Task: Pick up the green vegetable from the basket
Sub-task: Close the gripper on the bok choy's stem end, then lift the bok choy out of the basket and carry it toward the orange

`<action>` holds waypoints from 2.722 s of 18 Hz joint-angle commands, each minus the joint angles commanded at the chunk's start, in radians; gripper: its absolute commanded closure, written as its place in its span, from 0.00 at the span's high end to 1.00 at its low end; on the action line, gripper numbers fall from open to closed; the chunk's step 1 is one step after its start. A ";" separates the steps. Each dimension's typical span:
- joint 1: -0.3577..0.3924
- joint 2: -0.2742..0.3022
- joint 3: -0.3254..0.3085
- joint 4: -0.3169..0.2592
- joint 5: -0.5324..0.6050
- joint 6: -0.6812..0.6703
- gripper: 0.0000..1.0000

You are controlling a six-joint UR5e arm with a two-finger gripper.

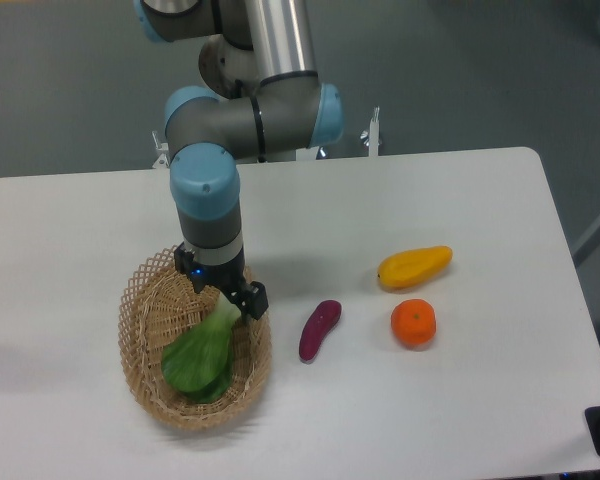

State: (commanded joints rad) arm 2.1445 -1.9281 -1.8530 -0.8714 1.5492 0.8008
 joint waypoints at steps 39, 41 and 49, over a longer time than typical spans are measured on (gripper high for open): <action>0.129 0.118 0.123 0.038 0.002 0.113 0.28; 0.175 0.121 0.126 0.028 0.000 0.170 0.28; 0.414 0.164 0.178 -0.144 -0.081 0.432 0.28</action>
State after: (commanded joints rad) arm 2.5584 -1.7641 -1.6753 -1.0152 1.4681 1.2330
